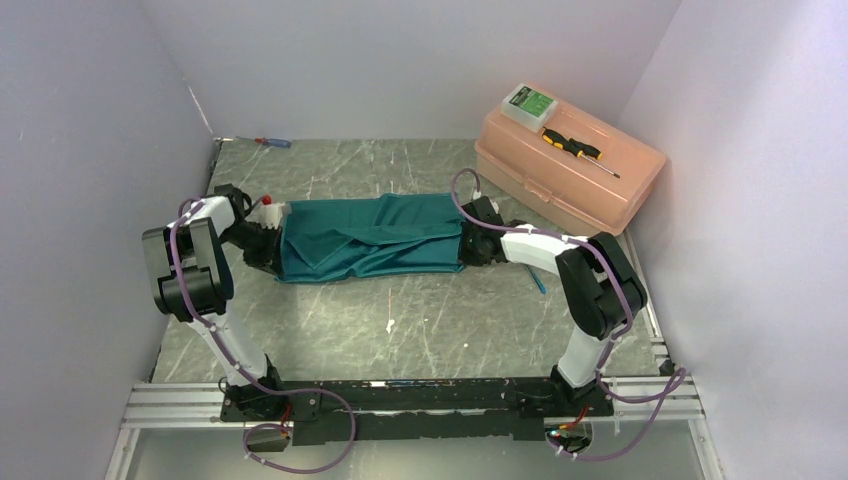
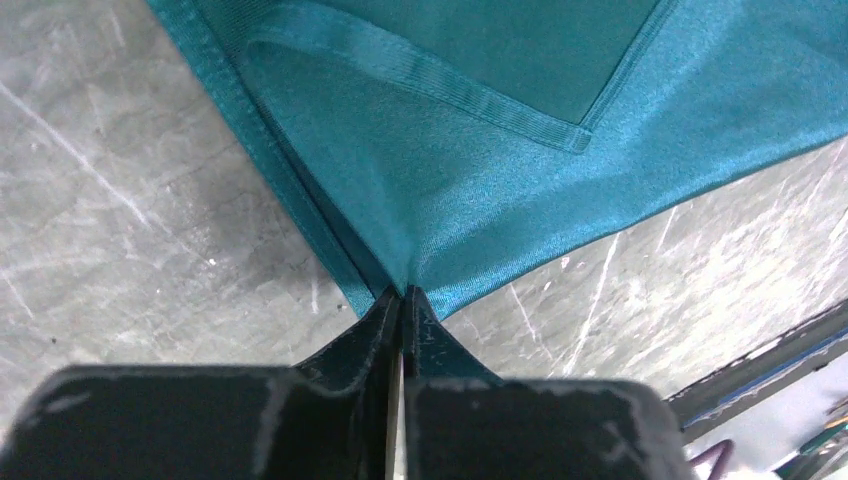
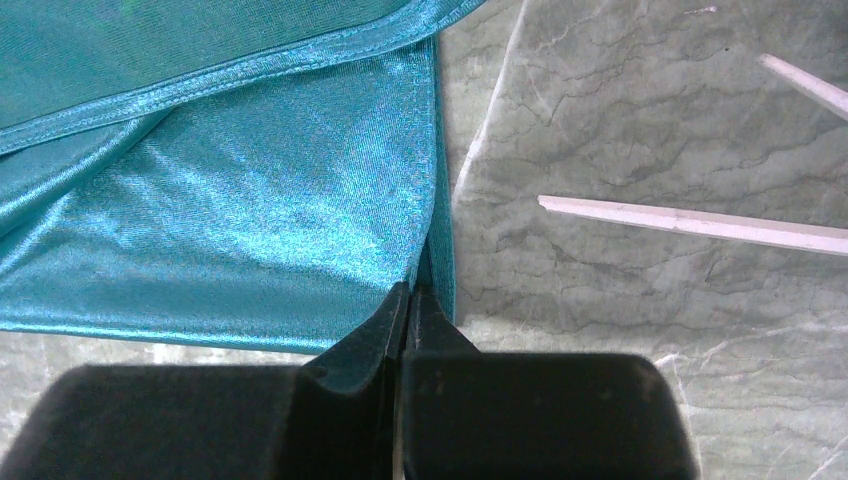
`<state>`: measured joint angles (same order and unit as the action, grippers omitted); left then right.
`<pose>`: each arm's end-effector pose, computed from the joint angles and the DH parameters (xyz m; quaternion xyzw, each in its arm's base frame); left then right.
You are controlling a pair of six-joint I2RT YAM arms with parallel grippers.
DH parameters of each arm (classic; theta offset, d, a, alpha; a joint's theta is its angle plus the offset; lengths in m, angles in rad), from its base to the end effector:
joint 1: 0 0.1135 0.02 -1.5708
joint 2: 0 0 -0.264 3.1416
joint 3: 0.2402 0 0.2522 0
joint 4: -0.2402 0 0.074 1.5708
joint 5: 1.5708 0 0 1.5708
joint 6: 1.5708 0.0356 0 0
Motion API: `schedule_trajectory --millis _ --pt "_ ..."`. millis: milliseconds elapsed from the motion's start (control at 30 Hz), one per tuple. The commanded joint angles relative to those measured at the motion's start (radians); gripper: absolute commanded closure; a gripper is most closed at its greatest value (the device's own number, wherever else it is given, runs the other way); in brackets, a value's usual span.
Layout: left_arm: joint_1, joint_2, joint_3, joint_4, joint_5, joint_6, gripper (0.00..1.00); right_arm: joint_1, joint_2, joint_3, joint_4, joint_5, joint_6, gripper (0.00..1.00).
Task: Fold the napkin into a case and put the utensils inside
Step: Smooth out the rectangle-folded napkin at the center of the board.
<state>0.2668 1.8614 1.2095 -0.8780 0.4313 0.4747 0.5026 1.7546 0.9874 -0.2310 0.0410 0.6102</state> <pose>0.3233 0.0729 0.1593 0.1057 0.9709 -0.1922 0.0961 0.3036 0.1652 0.1541 0.0574 0.9574 0.1324 0.2501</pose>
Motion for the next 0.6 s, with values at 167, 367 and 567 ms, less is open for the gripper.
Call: schedule_trajectory --millis 167,367,567 --pt "0.004 -0.047 -0.026 0.078 -0.217 0.008 0.97 -0.004 -0.031 0.052 -0.086 0.029 -0.024 1.0" --pt "0.004 -0.078 -0.055 0.108 -0.249 0.042 0.97 0.006 -0.079 0.004 -0.145 0.014 -0.04 1.0" --pt "0.002 -0.098 -0.061 0.055 -0.171 0.073 0.97 0.079 -0.116 -0.069 -0.183 0.022 -0.016 1.0"
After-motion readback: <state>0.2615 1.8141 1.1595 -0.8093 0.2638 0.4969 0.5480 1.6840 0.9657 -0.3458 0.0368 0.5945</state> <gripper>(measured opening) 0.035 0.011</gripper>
